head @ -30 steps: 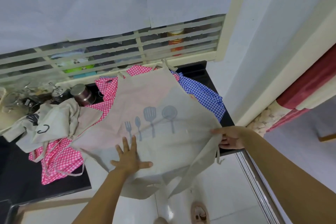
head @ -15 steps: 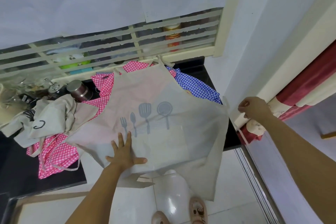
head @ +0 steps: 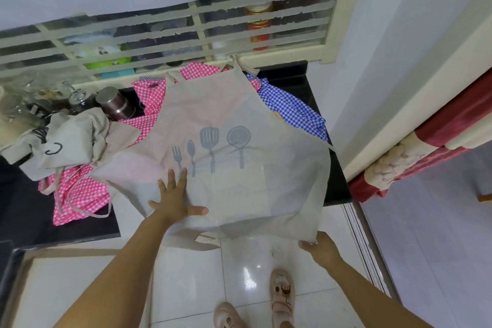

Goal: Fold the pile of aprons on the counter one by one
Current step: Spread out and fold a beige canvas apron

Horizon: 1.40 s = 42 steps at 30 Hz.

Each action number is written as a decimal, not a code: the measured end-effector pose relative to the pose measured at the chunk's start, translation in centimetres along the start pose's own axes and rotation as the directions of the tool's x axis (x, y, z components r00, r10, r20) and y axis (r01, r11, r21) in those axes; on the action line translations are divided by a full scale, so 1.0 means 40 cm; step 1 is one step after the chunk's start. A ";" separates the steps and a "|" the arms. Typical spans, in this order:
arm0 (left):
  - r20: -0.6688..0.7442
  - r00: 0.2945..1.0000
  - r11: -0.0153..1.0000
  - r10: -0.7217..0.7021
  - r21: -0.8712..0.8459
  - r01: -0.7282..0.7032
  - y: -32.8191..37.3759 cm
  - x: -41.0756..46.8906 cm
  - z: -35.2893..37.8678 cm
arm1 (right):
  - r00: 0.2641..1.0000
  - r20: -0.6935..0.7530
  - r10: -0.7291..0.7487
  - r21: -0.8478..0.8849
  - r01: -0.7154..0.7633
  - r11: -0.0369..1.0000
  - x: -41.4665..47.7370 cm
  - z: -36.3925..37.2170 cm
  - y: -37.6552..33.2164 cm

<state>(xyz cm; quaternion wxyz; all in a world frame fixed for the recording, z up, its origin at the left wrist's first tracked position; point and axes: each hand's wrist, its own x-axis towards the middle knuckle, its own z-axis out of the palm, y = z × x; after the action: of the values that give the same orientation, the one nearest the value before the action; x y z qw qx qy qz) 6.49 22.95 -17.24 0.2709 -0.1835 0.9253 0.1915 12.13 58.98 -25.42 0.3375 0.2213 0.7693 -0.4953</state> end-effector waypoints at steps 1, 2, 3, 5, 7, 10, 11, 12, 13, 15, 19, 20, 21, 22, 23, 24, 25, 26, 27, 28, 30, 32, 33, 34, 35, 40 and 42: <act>-0.031 0.999 1.000 0.014 -0.016 -0.014 -0.005 0.000 0.004 | 0.999 -0.031 0.018 0.034 -0.017 0.999 0.001 0.002 0.000; -0.072 0.997 0.999 0.024 -0.031 -0.027 -0.008 -0.005 0.010 | 0.999 -0.039 0.037 0.087 -0.033 0.996 -0.004 0.004 -0.007; -0.126 0.991 0.998 0.038 -0.052 -0.045 -0.016 -0.005 0.021 | 0.998 -0.042 0.047 0.141 -0.040 0.989 -0.009 0.005 -0.013; -0.238 0.970 0.986 0.053 -0.143 -0.089 -0.033 -0.019 0.041 | 0.998 -0.050 0.030 0.223 -0.018 0.975 -0.027 0.011 -0.026; -0.413 0.910 0.942 0.045 -0.285 -0.176 -0.050 -0.050 0.054 | 0.999 -0.053 -0.001 0.301 0.017 0.953 -0.046 0.022 -0.039; -0.622 0.766 0.895 -0.164 -0.420 -0.149 -0.079 -0.140 0.064 | 0.998 -0.031 -0.052 0.403 0.060 0.913 -0.091 0.050 -0.055; -0.622 0.729 0.853 -0.286 -0.511 -0.102 -0.095 -0.173 0.072 | 0.997 -0.022 -0.073 0.433 0.076 0.898 -0.112 0.063 -0.062; -0.580 0.706 0.786 -0.406 -0.616 -0.054 -0.095 -0.177 0.087 | 0.996 -0.018 -0.084 0.473 0.083 0.877 -0.114 0.060 -0.066; -0.491 0.707 0.696 -0.509 -0.718 0.001 -0.113 -0.202 0.104 | 0.995 -0.003 -0.098 0.505 0.086 0.859 -0.135 0.075 -0.070; -0.235 0.742 0.584 -0.628 -0.773 0.249 -0.116 -0.227 0.132 | 0.990 0.018 -0.138 0.541 0.106 0.834 -0.160 0.098 -0.079; 0.070 0.761 0.499 -0.646 -0.715 0.489 -0.088 -0.238 0.178 | 0.963 0.074 -0.259 0.497 0.190 0.846 -0.204 0.132 -0.109; 0.094 0.763 0.474 -0.640 -0.733 0.488 -0.085 -0.229 0.187 | 0.955 0.087 -0.284 0.496 0.205 0.844 -0.214 0.136 -0.115; 0.119 0.765 0.447 -0.632 -0.751 0.486 -0.082 -0.221 0.197 | 0.945 0.110 -0.309 0.496 0.218 0.841 -0.226 0.137 -0.117; 0.133 0.767 0.426 -0.627 -0.766 0.481 -0.081 -0.211 0.203 | 0.933 0.140 -0.332 0.489 0.226 0.842 -0.235 0.134 -0.114; 0.140 0.768 0.407 -0.624 -0.781 0.473 -0.084 -0.198 0.207 | 0.917 0.177 -0.357 0.475 0.238 0.847 -0.241 0.132 -0.113; 0.148 0.768 0.396 -0.623 -0.787 0.472 -0.086 -0.189 0.207 | 0.907 0.203 -0.369 0.447 0.249 0.859 -0.250 0.128 -0.107; 0.157 0.757 0.379 -0.634 -0.790 0.482 -0.089 -0.186 0.199 | 0.900 0.220 -0.375 0.422 0.259 0.869 -0.256 0.124 -0.105; 0.171 0.740 0.362 -0.650 -0.787 0.500 -0.102 -0.179 0.194 | 0.901 0.222 -0.373 0.409 0.261 0.874 -0.262 0.121 -0.102; 0.171 0.729 0.356 -0.663 -0.784 0.508 -0.119 -0.169 0.193 | 0.901 0.224 -0.372 0.396 0.265 0.879 -0.268 0.117 -0.105; 0.161 0.738 0.388 -0.656 -0.766 0.512 -0.139 -0.160 0.196 | 0.898 0.233 -0.375 0.384 0.269 0.883 -0.274 0.112 -0.109; 0.142 0.801 0.477 -0.581 -0.739 0.476 -0.179 -0.154 0.204 | 0.897 0.250 -0.365 0.376 0.258 0.890 -0.287 0.106 -0.118; 0.098 0.843 0.573 -0.529 -0.692 0.440 -0.194 -0.154 0.204 | 0.908 0.261 -0.327 0.380 0.215 0.900 -0.289 0.103 -0.125; 0.087 0.841 0.575 -0.533 -0.692 0.436 -0.192 -0.158 0.197 | 0.917 0.261 -0.302 0.387 0.188 0.903 -0.285 0.104 -0.127; 0.085 0.833 0.582 -0.547 -0.677 0.451 -0.185 -0.165 0.186 | 0.925 0.261 -0.275 0.399 0.156 0.903 -0.284 0.108 -0.125; 0.105 0.816 0.569 -0.569 -0.666 0.483 -0.176 -0.170 0.171 | 0.933 0.259 -0.249 0.411 0.127 0.903 -0.283 0.111 -0.128; 0.221 0.831 0.496 -0.511 -0.713 0.494 -0.198 -0.133 0.174 | 0.936 0.268 -0.227 0.441 0.090 0.893 -0.310 0.119 -0.138; 0.200 0.844 0.492 -0.497 -0.737 0.464 -0.226 -0.143 0.174 | 0.944 0.235 -0.231 0.414 0.118 0.903 -0.324 0.120 -0.141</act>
<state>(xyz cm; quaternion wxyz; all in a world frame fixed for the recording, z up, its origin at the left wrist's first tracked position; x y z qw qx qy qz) 17.98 19.68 -21.71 0.1920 -0.5338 0.6726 0.4753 18.50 52.22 -13.76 0.3448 0.1420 0.6154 -0.6944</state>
